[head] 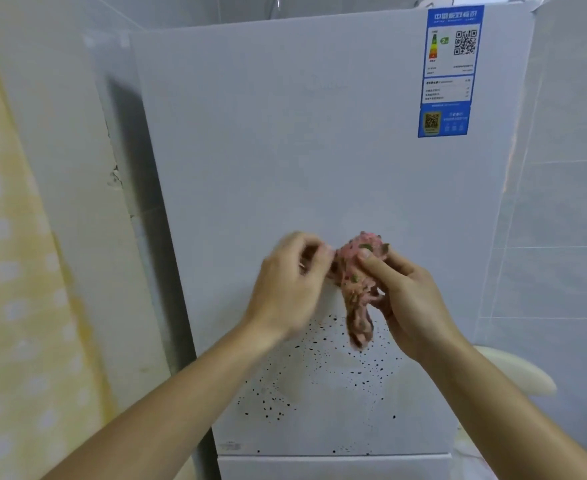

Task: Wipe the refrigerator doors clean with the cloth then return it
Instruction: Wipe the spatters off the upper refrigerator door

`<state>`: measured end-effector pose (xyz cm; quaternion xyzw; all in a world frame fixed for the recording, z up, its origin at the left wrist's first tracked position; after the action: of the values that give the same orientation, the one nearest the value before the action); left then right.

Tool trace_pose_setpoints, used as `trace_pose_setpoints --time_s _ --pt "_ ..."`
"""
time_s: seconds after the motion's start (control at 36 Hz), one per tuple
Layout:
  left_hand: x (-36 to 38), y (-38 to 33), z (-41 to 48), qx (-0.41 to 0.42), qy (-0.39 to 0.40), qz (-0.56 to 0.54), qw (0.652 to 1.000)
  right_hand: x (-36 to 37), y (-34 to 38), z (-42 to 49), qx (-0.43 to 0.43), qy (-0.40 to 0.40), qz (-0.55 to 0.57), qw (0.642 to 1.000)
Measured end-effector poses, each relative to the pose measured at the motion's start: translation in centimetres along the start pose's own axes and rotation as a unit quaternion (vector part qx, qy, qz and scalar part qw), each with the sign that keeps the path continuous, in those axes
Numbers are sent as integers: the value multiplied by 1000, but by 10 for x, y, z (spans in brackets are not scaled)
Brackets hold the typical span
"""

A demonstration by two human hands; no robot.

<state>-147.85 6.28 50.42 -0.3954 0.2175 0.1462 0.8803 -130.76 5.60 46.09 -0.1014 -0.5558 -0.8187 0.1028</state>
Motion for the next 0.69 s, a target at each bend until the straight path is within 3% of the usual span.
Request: trace_pose_setpoints --time_s 0.06,0.14,0.22,0.28,0.36,0.44,0.58,0.69 --pt "16 -3 -9 -54 106 -92 989 8 -5 -1 28 5 5 1000" --pt "26 -2 -17 -126 175 -231 949 13 -7 -1 38 24 8 999" --pt "20 7 -13 -147 171 -257 940 17 -3 -3 14 56 -5 998" --pt "16 13 -11 -162 166 -296 927 23 1 -9 -20 91 -101 991" --pt "16 22 -11 -205 146 -386 888 33 -1 -20 -49 141 -269 952" --pt "17 33 -12 -221 137 -414 872 37 -7 -27 -98 119 -387 909" --pt "18 39 -21 -232 153 -426 861 32 -9 -30 -131 55 -389 910" --pt "19 30 -25 -188 210 -422 862 31 -6 -32 -158 48 -393 905"
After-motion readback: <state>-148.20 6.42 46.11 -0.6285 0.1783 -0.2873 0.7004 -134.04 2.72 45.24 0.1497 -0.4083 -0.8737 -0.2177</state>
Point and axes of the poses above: each hand's wrist, its own z-axis towards the middle knuckle, its own x-axis out of the palm, y = z × x, the point moved 7 cm from there along z, towards the middle knuckle, and after that the axes turned 6 degrees about y, right-handed, at the moved point
